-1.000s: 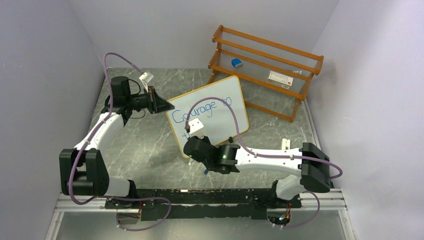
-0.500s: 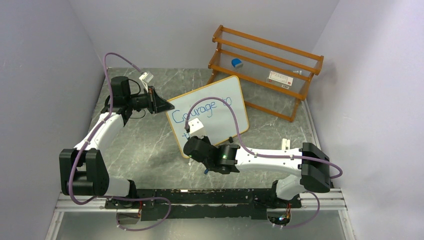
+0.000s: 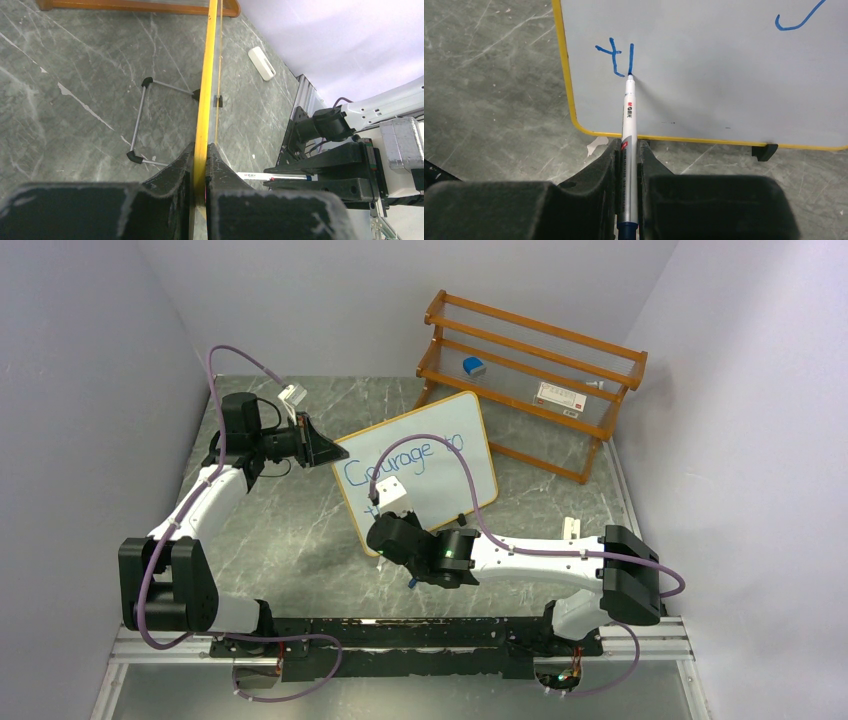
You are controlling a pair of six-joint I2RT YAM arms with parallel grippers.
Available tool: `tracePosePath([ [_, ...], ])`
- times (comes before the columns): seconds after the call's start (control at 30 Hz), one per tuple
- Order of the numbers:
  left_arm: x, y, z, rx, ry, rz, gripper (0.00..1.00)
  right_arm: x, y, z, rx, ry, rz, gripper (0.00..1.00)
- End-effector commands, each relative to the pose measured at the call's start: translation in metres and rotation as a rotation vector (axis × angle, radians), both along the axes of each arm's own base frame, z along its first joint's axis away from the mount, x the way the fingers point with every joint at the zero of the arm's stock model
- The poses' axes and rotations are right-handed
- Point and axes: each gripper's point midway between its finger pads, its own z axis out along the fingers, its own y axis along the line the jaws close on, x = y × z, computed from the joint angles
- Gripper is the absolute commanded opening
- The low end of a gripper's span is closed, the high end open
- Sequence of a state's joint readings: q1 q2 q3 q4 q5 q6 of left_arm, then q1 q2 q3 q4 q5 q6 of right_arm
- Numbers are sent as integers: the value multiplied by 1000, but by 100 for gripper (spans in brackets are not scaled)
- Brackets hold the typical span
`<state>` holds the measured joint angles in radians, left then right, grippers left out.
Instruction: Write a sentence on the whiteboard
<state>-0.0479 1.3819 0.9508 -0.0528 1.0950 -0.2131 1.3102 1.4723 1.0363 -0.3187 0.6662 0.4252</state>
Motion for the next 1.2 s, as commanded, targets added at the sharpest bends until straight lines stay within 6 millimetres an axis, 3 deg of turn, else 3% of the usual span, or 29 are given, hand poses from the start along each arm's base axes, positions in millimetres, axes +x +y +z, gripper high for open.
tracePosePath([
  [0.0,-3,-4,-23,52,46,10,5,12,0,16,46,-54,-47,0],
  [1.17,-3,-5,-23,52,46,10,5,19,5,33,83,-91,-51,0],
])
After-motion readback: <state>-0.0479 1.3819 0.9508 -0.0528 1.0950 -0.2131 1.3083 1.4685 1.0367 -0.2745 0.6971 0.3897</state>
